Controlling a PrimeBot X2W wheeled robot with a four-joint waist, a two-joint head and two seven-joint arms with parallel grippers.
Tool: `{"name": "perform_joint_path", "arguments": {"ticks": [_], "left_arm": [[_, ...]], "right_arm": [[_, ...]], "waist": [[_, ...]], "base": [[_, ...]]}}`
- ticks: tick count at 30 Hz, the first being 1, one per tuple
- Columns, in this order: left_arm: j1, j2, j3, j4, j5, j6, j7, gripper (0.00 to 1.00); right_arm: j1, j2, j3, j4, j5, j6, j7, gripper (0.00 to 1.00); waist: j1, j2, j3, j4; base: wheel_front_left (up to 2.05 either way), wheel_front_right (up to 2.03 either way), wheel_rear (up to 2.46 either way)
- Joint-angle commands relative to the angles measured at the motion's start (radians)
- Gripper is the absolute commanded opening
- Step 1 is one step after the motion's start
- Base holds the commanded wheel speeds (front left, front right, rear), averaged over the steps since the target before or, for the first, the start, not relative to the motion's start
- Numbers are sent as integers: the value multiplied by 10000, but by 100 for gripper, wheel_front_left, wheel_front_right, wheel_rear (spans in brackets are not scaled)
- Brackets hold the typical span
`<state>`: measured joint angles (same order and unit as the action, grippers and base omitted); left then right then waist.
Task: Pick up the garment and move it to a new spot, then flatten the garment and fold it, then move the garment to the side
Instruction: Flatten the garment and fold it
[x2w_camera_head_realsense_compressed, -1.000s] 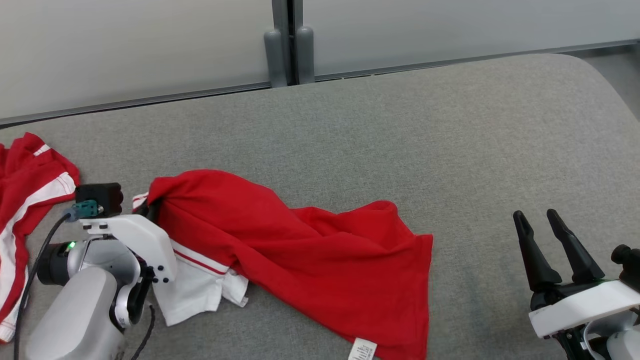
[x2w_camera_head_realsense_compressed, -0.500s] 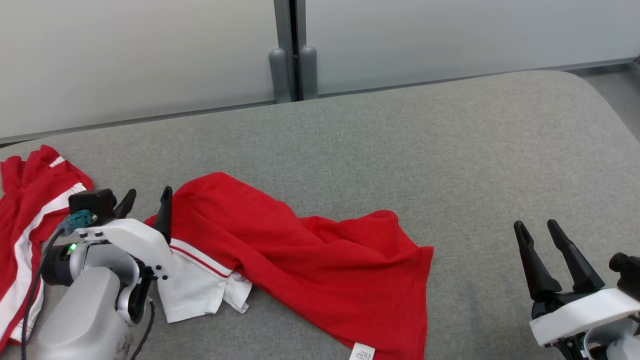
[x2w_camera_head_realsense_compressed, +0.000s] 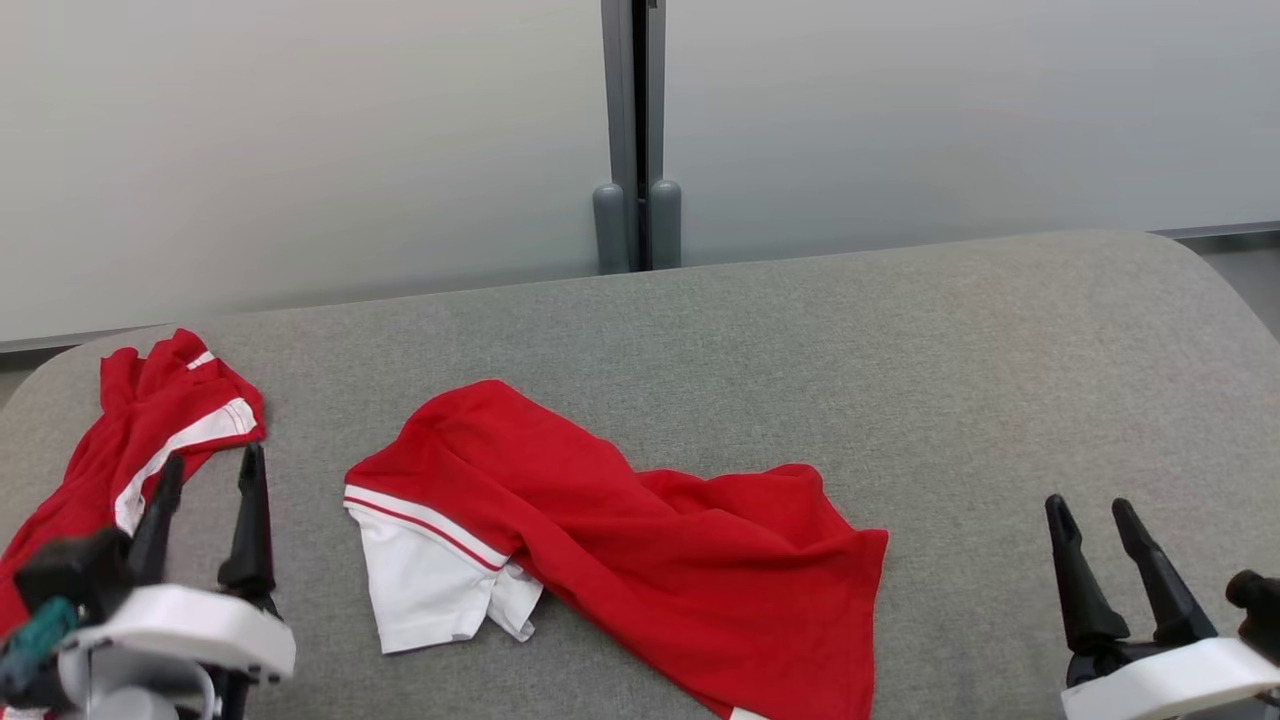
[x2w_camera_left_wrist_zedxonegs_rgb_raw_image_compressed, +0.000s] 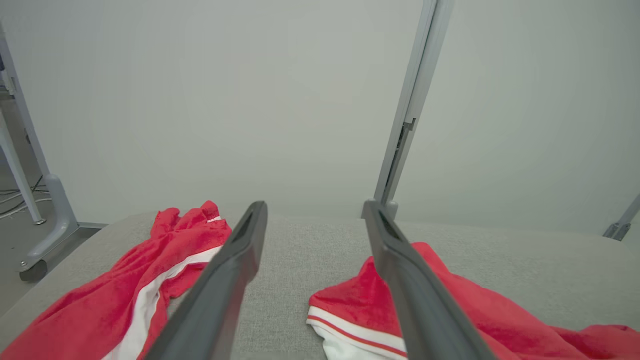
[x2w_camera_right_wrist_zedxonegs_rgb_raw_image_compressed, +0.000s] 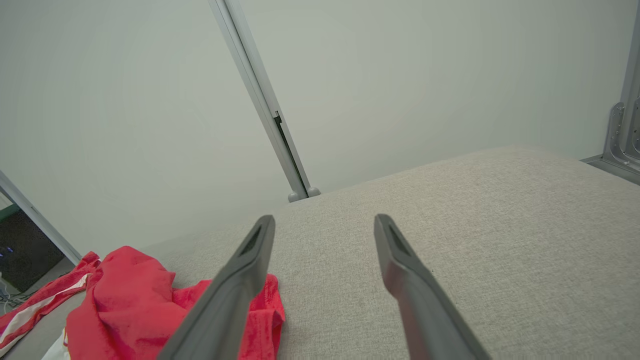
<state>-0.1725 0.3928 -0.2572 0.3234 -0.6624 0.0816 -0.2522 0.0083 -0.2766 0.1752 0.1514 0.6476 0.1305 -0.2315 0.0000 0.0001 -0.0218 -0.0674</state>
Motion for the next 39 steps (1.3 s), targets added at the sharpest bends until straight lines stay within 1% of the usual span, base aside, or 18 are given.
{"name": "perform_joint_path", "arguments": {"ticks": [1,5,6,7,8,12,16,21,32,36,39], "left_arm": [[609,-89,161,-607,117,227,-79,100],[1783,-521,522,-1829,494,548,-136,100],[2053,-691,637,-2042,617,589,-131,100],[2053,-691,637,-2042,617,589,-131,100],[2294,-880,710,-2226,784,592,-134,100],[2949,-1446,978,-2595,1355,470,-138,100],[3223,-1814,1222,-2574,1648,238,-140,100],[3247,-2053,1514,-2534,1921,22,-141,100],[3285,-2318,1959,-2457,2319,-355,-143,100],[3286,-2337,2006,-2391,2429,-431,-143,100],[3273,-2231,1931,-2324,2481,-512,-103,100]], "right_arm": [[180,68,-28,62,-125,5,-119,100],[348,235,-100,63,-245,5,-235,100],[391,278,-109,42,-296,5,-264,100],[391,278,-109,42,-296,5,-264,100],[428,319,-119,34,-347,5,-277,100],[614,519,-304,-153,-555,4,-339,100],[760,589,-258,-242,-780,5,-345,100],[633,478,-201,-297,-850,4,-352,100],[639,360,-211,-376,-877,4,-355,100],[597,315,-173,-352,-786,5,-349,100],[580,224,120,-235,-538,4,20,100]], "waist": [[0,-1,-58,35],[0,-1,-150,71],[0,-1,-167,84],[0,-1,-167,84],[0,-1,-188,99],[0,-1,-288,130],[0,-1,-339,156],[0,-1,-343,134],[0,-1,-318,107],[0,-1,-316,96],[0,-1,-292,90]], "base": [[0,0,0],[0,0,0],[0,0,0],[0,0,0],[0,0,0],[0,0,0],[0,0,0],[0,0,0],[0,0,0],[0,0,0],[0,0,0]]}}
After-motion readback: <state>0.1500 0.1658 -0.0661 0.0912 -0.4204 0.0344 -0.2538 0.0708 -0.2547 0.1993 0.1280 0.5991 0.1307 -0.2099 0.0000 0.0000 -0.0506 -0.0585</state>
